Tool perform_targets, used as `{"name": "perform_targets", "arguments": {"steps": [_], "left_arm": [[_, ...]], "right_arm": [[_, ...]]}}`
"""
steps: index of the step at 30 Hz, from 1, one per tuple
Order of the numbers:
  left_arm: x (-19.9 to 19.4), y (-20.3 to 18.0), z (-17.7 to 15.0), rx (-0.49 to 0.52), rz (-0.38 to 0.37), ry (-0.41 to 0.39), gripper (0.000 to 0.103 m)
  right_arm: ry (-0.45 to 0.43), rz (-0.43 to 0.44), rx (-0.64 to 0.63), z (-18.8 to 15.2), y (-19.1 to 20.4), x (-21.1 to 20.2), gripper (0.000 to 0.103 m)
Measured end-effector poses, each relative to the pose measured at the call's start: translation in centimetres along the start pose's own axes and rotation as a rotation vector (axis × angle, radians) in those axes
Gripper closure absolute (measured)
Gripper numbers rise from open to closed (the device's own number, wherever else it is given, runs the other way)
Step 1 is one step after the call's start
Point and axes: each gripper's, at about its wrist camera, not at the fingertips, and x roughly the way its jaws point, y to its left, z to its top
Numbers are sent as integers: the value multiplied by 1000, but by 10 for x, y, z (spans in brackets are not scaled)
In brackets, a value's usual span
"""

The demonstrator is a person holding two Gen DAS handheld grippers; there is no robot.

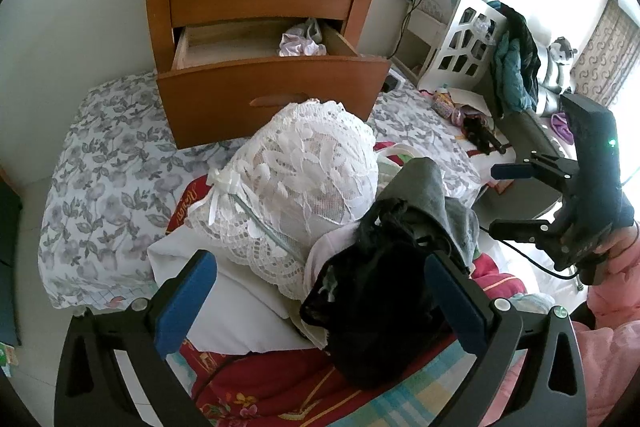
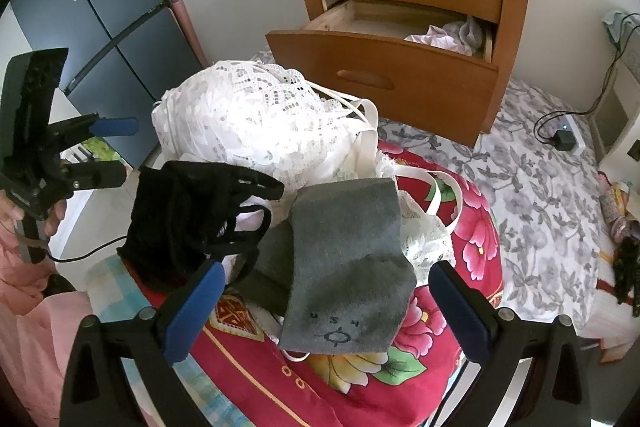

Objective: Take underwear out of drawer
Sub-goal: 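Move both open tools back into the open lower drawer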

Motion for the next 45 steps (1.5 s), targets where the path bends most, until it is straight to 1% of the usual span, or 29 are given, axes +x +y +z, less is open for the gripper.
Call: {"name": "perform_targets", "arguments": {"steps": [3,6,9,13,17,19,21,26,29,32,33,35,37,38,41,43,45], "left_arm": [[-9,0,8,15,6,-24,0],[-23,1,23,18,18,-68,0],[-34,3,42,21,54,-104,0],[-48,12,75,-11,83,-166,0],[-49,26,107,-58,82,-213,0],[-44,36,120,-86,81,-247,0],[-36,42,130,-91,95,-256,0],[-13,64,153,-117,134,-250,0],[4,77,170,-143,116,-232,0],[18,85,184,-150,131,-214,0],[25,88,190,-156,139,-199,0],[36,95,199,-186,133,-170,0],[52,104,210,-232,118,-113,0],[58,106,214,-238,121,-94,0],[77,105,227,-219,170,-58,0],[92,105,236,-217,168,-35,0],[107,106,244,-235,162,-8,0]], "right_arm": [[-9,-5,9,4,-3,-4,0],[-31,-15,10,14,-6,-13,0],[-65,-36,-2,29,-7,-26,0],[-114,-74,-17,58,-10,-45,0],[-151,-91,-15,86,-18,-54,0],[-157,-99,-3,100,-26,-53,0],[-154,-104,11,111,-33,-47,0],[-133,-106,59,135,-56,-26,0],[-107,-112,84,152,-70,-9,0],[-98,-117,106,166,-85,3,0],[-97,-115,115,169,-89,6,0],[-100,-98,144,182,-100,14,0],[-104,-88,164,193,-109,20,0],[-102,-86,168,199,-112,23,0],[-90,-96,177,216,-122,34,0],[-87,-94,188,226,-130,40,0],[-79,-101,203,236,-137,47,0]]}}
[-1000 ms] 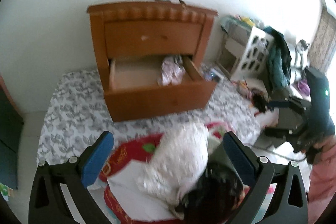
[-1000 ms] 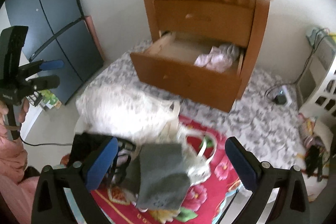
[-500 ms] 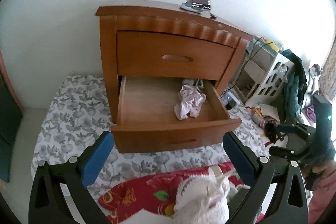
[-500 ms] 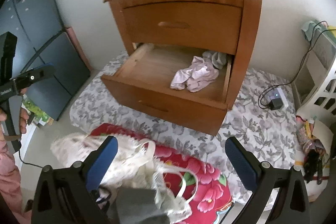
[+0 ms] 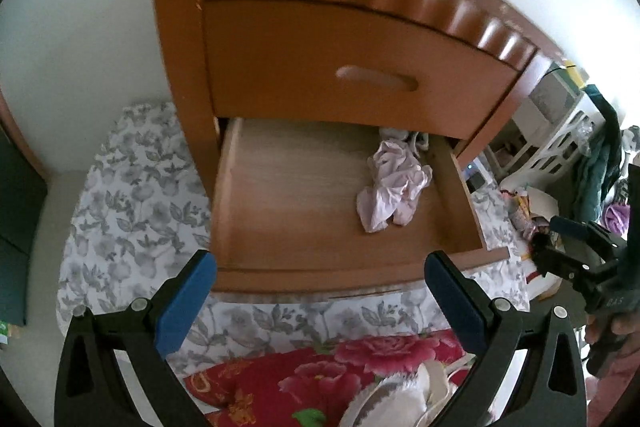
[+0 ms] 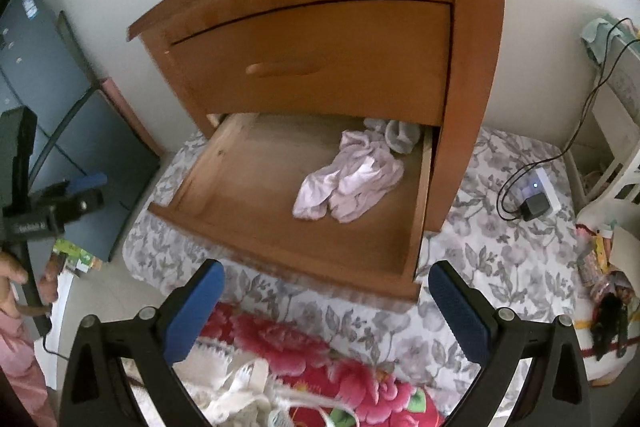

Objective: Take underwear out of drawer
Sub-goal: 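Move both open tools back into the open lower drawer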

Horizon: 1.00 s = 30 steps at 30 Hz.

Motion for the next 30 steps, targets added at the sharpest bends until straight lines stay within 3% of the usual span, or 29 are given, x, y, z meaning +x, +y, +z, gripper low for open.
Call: {"name": "perform_targets", "arguments": {"steps": [3,6,17,28,30], "left_arm": [[23,-6,12,-9,-9,37,0],[51,-16,22,15,29,97,0],[137,-58,49,66,-20,221,1],[205,-85,56,100,-42,358,33],[211,-89,57,104,-55,367,42]], "right_arm": [[14,-8,23,14,-11,13,0],[19,-5,69,27,-24,29,0],[66,-15,79,52,-44,71,0],[67,-29,108,59,-66,84,0],[72,-30,107,58,-68,84,0]]}}
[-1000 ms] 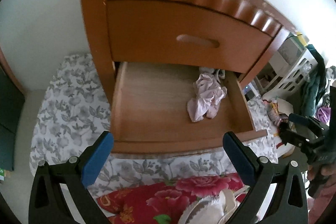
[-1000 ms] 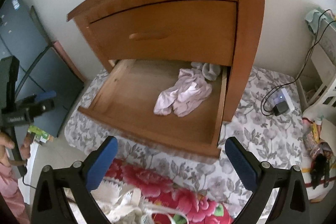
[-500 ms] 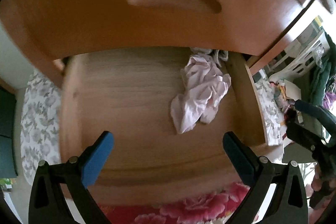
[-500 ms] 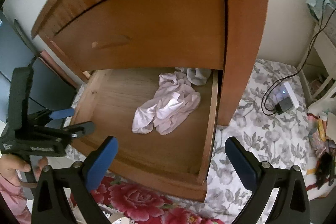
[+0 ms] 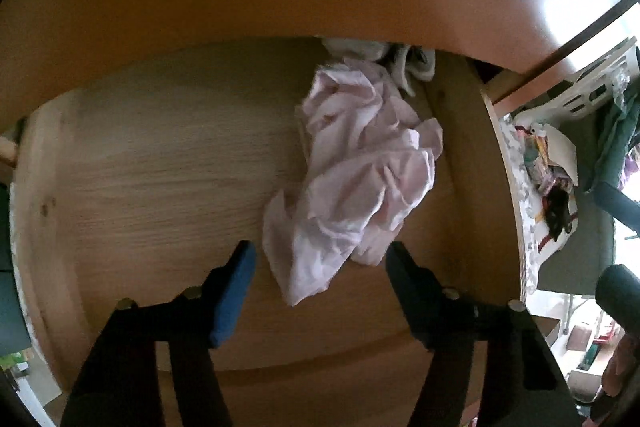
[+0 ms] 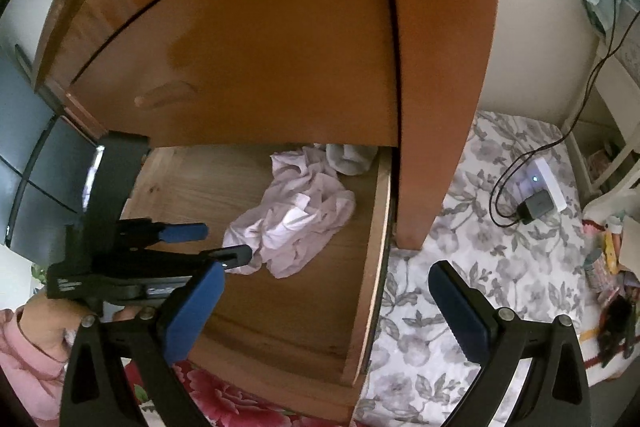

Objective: Take underwear out of drawer
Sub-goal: 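Move both open tools back into the open lower drawer, then close the left tool on the pink cloth while the right tool reaches the white sock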

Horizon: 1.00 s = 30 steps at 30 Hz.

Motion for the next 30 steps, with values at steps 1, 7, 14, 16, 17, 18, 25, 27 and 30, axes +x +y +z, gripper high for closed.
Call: {"name": "perform_targets", "arguments": {"steps": [1,7,14,16,17,18,25,27,30], "left_arm": [[2,-1,1,5,0,1,46],[10,0,0,6,10,-2,94],[1,15,-6,8,-3,-56,97],[-5,22,-10,-1,1,-76,97],[-8,26,-11,-5,5,-87,98],[-12,32,-13,-13,7,-99,98],[-29,67,-26,-46,48,-157,98],[-31,74,-32,-63,50,-164,98],[-33,88,-37,-83,49,-184,98]], "right_arm": [[4,-1,0,0,-1,1,0],[12,0,-2,-4,-4,6,0],[-34,-29,-53,-8,1,11,0],[-47,-30,-67,-10,2,13,0],[-51,-28,-75,-10,4,14,0],[-57,-32,-85,-10,6,15,0],[-89,-69,-182,-9,26,22,2],[-80,-68,-197,-9,31,27,2],[-64,-59,-204,-10,36,36,2]]}}
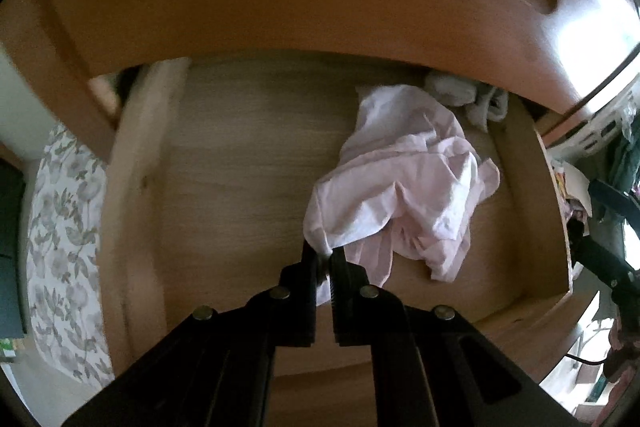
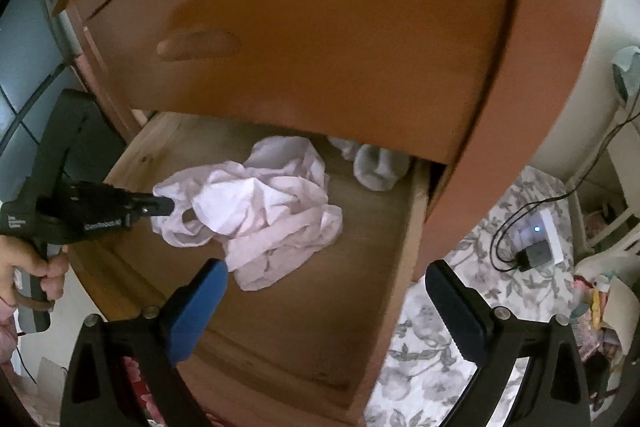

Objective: Take underwear out of drawer
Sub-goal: 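Close the left tool on the pink cloth while the right tool reaches the white sock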

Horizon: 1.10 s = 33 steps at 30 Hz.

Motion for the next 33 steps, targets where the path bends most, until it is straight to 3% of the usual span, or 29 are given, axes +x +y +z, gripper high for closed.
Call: {"name": "perform_targets", "arguments": {"steps": [6,11,13,20,26,33], "left_arm": [[-10,14,6,-37,17,-69,97],[-16,12,9,-9,21,-103,97],[-16,9,9,14,28,-110,97],[-11,18,6,2,18,-109,97],[-5,17,6,5,74,-74,96],[3,8,6,58,102,-53,96]], "right_arm": [[5,-9,2,6,2,12,2],[3,-82,-53,18,5,21,3],[-4,-118,-84,24,6,27,7],[21,-196,-169,39,8,58,23],[95,-220,-240,43,15,79,31],[141,-256,-316,51,18,94,33]]}}
